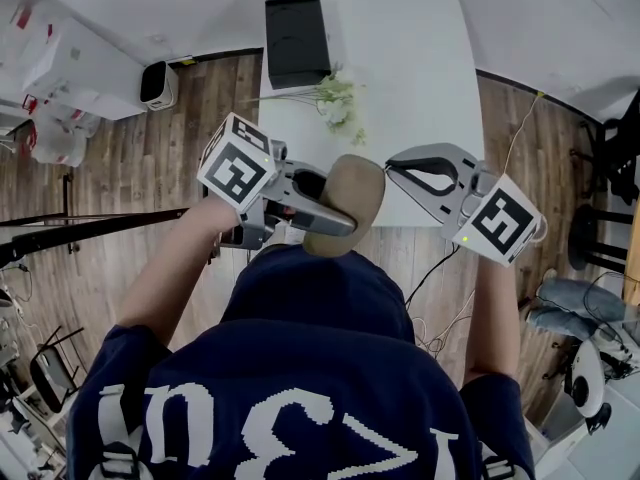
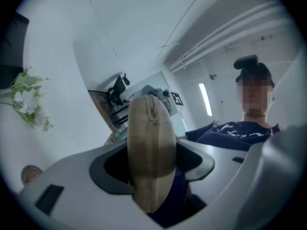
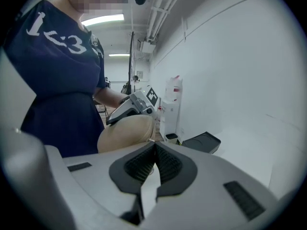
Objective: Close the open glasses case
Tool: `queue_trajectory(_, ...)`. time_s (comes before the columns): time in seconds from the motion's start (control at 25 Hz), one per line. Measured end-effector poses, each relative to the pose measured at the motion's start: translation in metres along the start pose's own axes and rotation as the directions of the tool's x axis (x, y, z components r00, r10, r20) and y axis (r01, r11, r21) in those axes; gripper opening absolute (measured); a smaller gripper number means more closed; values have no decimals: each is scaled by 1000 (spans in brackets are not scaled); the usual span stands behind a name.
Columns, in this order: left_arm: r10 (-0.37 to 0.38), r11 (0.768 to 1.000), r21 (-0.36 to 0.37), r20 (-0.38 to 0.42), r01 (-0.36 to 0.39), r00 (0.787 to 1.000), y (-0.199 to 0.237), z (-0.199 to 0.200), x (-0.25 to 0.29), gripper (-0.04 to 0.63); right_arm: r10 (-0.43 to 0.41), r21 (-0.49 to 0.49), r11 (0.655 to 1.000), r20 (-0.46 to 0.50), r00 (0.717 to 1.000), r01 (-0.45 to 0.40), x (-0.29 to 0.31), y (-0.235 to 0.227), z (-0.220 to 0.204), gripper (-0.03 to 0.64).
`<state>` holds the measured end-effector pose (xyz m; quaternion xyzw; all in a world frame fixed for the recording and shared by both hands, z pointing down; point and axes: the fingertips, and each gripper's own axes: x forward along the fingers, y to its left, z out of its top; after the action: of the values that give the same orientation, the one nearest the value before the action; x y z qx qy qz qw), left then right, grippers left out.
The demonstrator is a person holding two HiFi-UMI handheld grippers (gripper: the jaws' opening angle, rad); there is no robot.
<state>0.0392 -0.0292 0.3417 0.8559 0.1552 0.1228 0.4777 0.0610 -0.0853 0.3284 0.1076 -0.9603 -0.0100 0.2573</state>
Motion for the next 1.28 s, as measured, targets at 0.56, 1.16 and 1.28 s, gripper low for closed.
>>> queue_trajectory(0.56, 17, 998, 64, 4, -18, 1000, -3, 8, -15, 279, 78, 30, 997, -43, 996, -77, -10, 18, -8, 23)
queue_trajectory(1.16, -126, 991, -70, -290, 110, 949, -6, -31, 23, 268, 168, -167, 964, -229, 959, -208, 12, 24, 7, 23)
queue_trajectory(1.28, -133, 990, -87, -256, 114, 957, -3, -31, 18, 268, 167, -186, 960, -212, 963, -208, 21, 21, 9, 23)
